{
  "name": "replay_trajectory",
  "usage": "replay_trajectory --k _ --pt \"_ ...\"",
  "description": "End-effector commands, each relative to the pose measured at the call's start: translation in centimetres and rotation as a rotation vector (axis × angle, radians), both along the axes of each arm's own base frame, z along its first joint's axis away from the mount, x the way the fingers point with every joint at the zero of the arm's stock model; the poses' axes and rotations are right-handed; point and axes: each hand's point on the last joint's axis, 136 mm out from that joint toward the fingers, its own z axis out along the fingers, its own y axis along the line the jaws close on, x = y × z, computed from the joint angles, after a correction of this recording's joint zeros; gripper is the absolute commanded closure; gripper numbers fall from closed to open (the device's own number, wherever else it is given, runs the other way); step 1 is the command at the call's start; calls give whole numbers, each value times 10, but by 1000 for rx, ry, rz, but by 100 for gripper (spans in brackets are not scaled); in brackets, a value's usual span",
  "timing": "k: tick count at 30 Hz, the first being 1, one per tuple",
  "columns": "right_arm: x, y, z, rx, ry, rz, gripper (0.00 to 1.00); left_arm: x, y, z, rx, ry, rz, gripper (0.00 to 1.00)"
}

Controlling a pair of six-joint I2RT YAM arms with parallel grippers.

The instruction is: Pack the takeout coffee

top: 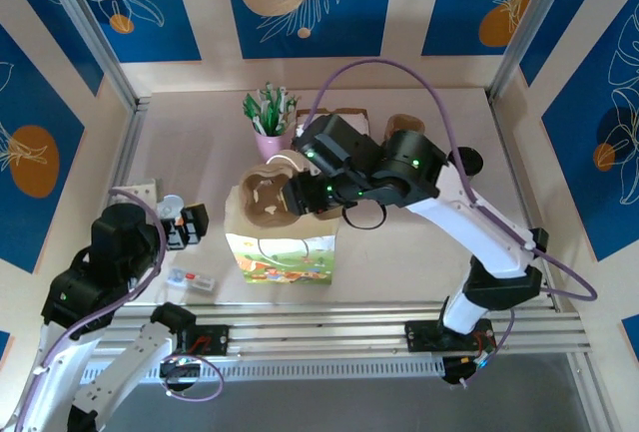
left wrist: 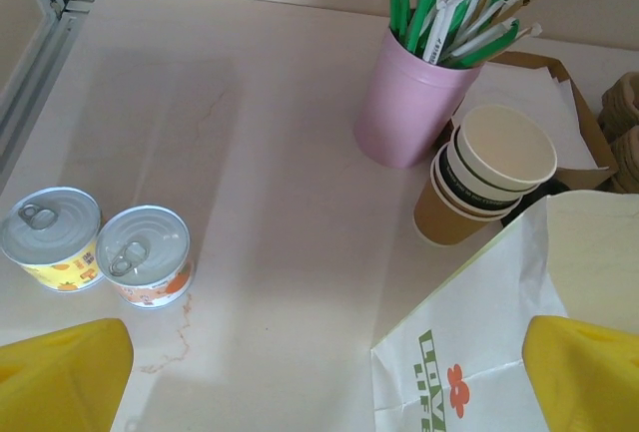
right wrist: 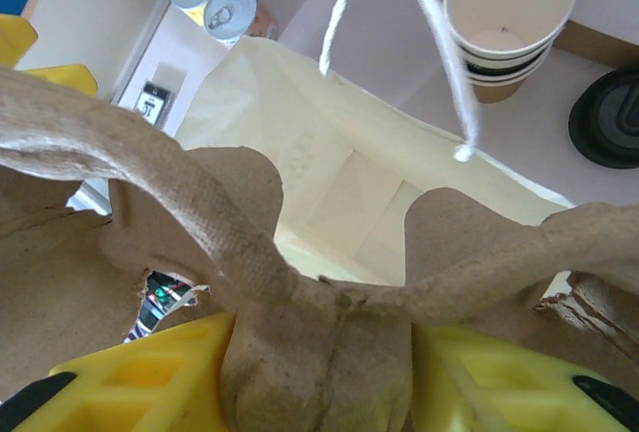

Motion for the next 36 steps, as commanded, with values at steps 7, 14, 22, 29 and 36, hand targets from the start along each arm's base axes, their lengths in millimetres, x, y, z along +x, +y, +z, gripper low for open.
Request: replay_trajectory --k 7,14,22,29,36 --pt "-9 8 -19 -98 88 21 54 -9 5 12 -12 -147 -19 0" --pt "-10 18 -35 -141 152 5 54 -10 4 0 -9 -145 -32 0" --pt "-11 19 -53 -186 201 -37 54 -11 -3 -9 -31 -138 -61 0" --pt "-10 26 -71 -230 239 -47 54 -12 -6 -11 -42 -140 -78 0" --pt "-5 23 -85 -285 276 -93 55 -14 -9 -14 -54 -139 -98 0"
